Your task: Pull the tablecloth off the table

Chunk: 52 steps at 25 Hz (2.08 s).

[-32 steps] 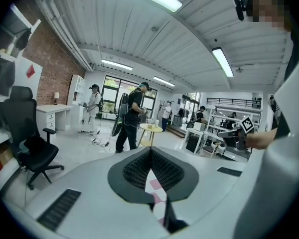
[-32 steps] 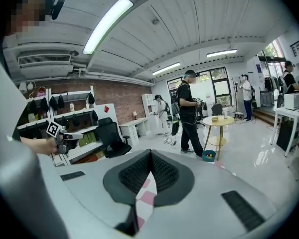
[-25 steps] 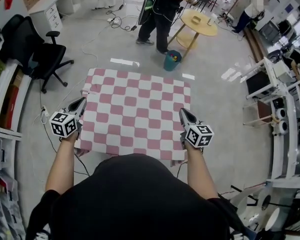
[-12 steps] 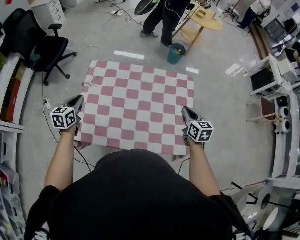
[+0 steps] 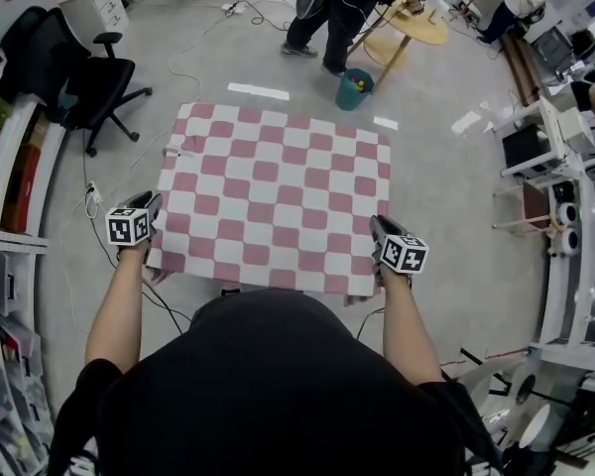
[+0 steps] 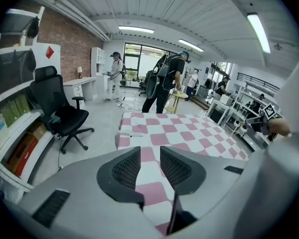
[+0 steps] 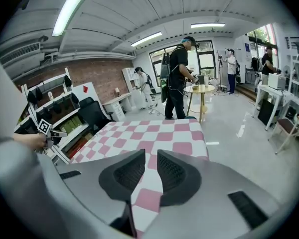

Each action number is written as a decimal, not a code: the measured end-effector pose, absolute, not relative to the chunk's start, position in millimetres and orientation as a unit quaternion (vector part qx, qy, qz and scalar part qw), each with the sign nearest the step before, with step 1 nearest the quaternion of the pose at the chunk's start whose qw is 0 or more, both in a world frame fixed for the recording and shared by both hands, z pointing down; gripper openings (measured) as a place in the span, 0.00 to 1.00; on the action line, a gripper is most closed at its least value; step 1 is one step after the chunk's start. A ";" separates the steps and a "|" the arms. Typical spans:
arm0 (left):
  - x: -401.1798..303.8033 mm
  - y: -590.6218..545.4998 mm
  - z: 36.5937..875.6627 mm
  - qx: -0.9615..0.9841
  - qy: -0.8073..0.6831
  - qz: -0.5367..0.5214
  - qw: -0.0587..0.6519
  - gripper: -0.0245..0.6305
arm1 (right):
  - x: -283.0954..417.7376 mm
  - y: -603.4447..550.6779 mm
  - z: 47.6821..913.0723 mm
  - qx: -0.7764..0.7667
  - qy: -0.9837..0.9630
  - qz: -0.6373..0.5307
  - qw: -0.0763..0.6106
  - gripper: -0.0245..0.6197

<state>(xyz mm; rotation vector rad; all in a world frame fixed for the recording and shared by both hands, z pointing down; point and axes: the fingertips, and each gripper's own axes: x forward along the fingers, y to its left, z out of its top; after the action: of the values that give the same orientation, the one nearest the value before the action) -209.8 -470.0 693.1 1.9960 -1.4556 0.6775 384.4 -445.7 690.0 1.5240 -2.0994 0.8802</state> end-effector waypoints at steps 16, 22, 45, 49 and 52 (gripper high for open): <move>-247.4 -463.7 806.7 0.685 -0.540 0.337 0.353 0.25 | 453.7 -409.0 804.6 0.555 -0.683 0.378 0.286 0.25; -260.8 -463.3 841.4 0.662 -0.543 0.355 0.376 0.28 | 474.0 -404.9 833.7 0.554 -0.663 0.388 0.322 0.27; -273.3 -460.2 899.4 0.655 -0.505 0.302 0.473 0.44 | 496.5 -388.3 921.0 0.511 -0.621 0.542 0.242 0.41; -262.8 -459.6 905.4 0.657 -0.498 0.294 0.483 0.39 | 500.0 -388.7 918.4 0.496 -0.633 0.542 0.242 0.35; -264.2 -461.8 903.5 0.657 -0.494 0.296 0.487 0.38 | 498.5 -388.0 915.0 0.498 -0.638 0.528 0.256 0.34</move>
<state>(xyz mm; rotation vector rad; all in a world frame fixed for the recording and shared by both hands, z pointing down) -264.2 -461.8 903.5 1.5971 -1.2027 0.7211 498.5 -388.0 915.0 1.3528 -1.7317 1.4329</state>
